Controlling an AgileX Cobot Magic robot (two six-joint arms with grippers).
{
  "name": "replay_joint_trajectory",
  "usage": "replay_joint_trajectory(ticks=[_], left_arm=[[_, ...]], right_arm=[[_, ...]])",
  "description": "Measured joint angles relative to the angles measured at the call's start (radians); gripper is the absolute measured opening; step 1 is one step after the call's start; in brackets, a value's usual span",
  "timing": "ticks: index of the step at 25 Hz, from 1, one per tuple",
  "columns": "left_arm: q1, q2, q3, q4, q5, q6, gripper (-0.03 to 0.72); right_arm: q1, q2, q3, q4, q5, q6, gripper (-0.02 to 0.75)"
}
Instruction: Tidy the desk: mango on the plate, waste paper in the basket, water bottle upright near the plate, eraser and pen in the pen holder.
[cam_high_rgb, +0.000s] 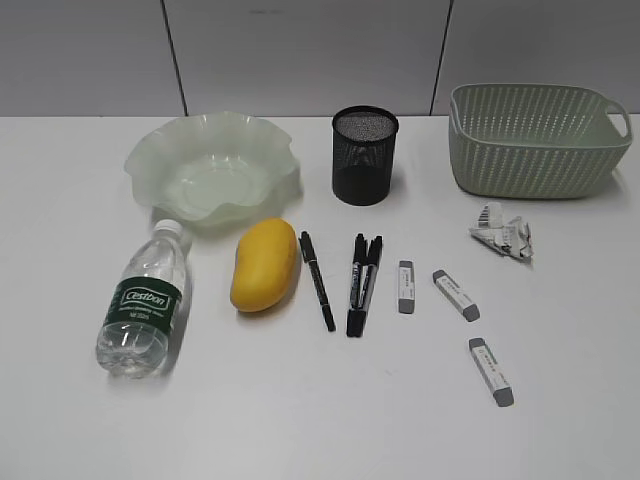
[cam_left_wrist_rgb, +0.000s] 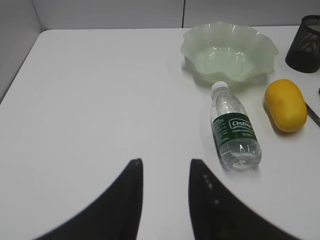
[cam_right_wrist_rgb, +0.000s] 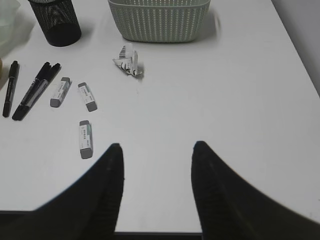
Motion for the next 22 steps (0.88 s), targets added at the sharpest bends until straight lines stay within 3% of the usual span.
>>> replay_joint_trajectory(ticks=[22], left_arm=[[0.000,0.000,0.000,0.000,0.000,0.000,0.235]], right_arm=[[0.000,0.000,0.000,0.000,0.000,0.000,0.364]])
